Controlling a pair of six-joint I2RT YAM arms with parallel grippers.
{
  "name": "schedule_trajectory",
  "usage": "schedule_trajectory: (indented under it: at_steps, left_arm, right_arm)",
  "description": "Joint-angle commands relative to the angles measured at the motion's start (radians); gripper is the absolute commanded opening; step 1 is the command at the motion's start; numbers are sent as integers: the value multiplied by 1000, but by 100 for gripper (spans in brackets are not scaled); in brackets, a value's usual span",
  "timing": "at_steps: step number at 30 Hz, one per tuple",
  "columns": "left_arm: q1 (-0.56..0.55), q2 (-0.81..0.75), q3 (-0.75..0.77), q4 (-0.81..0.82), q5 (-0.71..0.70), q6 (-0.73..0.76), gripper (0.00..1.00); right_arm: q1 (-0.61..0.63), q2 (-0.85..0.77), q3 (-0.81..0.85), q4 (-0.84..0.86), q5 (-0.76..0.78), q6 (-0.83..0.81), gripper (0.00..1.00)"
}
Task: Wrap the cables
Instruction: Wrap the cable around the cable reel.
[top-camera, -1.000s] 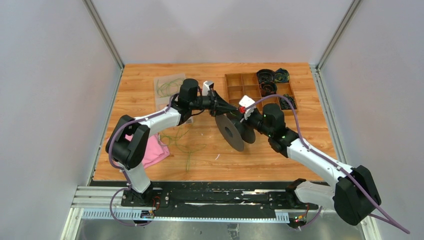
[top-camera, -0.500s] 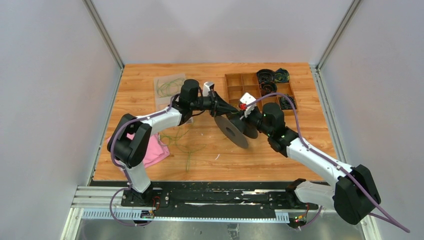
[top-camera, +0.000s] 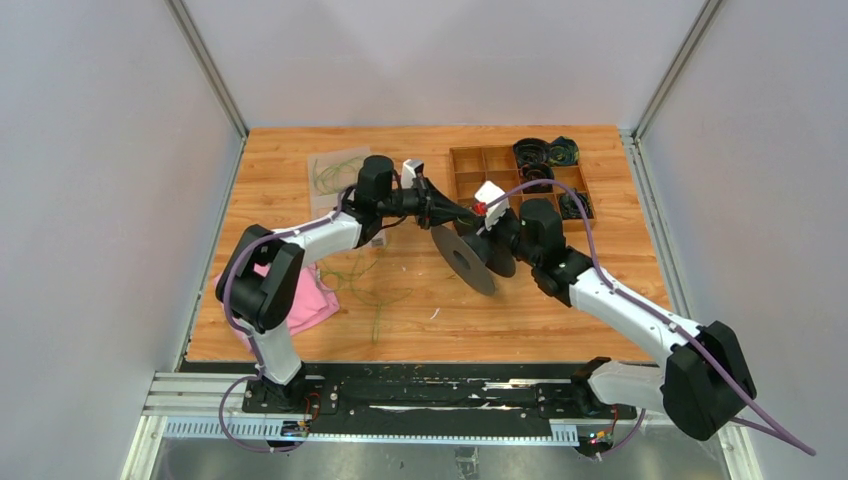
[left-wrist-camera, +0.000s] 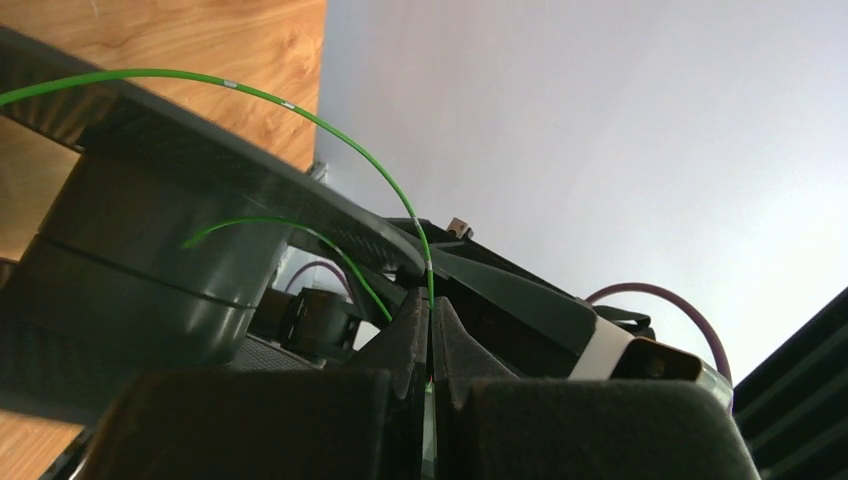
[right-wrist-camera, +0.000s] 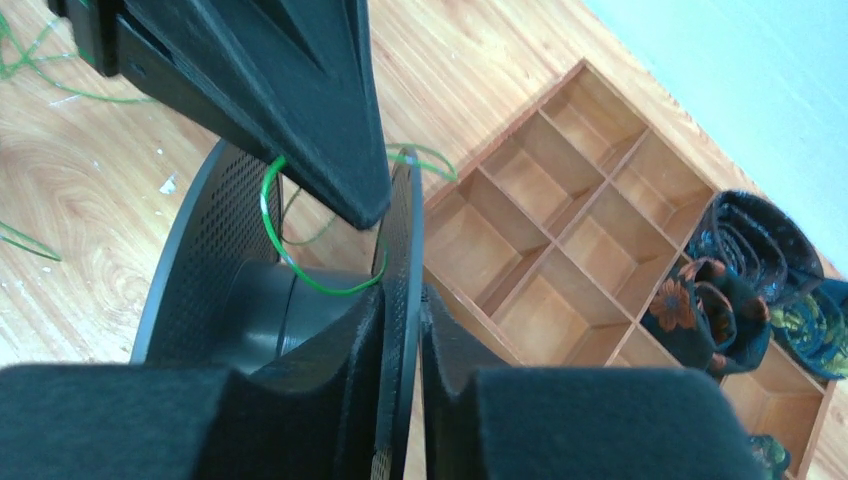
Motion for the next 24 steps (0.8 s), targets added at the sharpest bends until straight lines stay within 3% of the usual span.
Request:
schedule_trajectory:
  at_steps: [1, 6, 12, 18, 24]
  left_arm:
    - [19, 2, 32, 28, 16, 15, 0]
    - [32, -3, 43, 29, 23, 24, 0]
    - [46, 5, 82, 29, 29, 36, 0]
    - [46, 4, 121, 31, 38, 51, 0]
    - [45, -4, 161, -12, 47, 120, 0]
  right_arm:
    - [-6, 25, 52, -138, -5, -39, 24]
    - [-21, 17, 104, -222, -15, -45, 45]
    - [-33, -49, 108, -321, 3, -42, 60]
    - [-44, -102, 96, -384, 69, -36, 60]
    - [-89, -99, 83, -423, 52, -19, 49]
